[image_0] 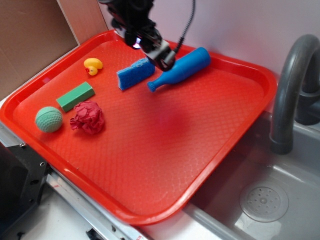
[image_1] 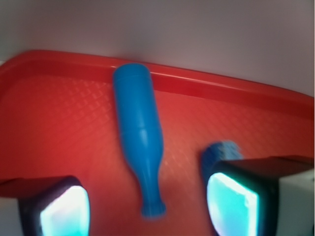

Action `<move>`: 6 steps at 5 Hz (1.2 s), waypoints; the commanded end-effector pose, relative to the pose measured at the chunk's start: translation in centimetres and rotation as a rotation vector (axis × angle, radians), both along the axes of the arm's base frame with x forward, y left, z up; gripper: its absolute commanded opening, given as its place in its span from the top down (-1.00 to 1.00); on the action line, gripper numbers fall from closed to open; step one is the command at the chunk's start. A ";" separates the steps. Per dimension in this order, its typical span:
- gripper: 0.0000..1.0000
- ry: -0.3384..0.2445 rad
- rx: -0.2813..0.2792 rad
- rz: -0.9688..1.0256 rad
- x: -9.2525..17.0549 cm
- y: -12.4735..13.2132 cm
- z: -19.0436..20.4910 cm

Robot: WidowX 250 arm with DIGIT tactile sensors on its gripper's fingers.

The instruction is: Grab the blue bottle.

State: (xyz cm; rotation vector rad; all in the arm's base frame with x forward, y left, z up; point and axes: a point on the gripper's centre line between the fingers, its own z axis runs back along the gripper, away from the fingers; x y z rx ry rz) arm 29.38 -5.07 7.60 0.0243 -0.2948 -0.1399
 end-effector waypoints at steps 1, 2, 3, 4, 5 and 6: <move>-1.00 0.011 -0.012 -0.086 3.8 -1.7 -2.4; -1.00 0.040 -0.002 -0.072 4.6 -1.5 -3.8; -1.00 0.053 0.030 -0.049 5.1 -1.4 -4.4; 1.00 0.050 0.035 -0.054 4.9 -1.6 -4.6; 1.00 0.074 0.107 -0.004 3.6 -2.1 -1.6; 1.00 0.067 0.128 0.051 1.7 -2.4 2.8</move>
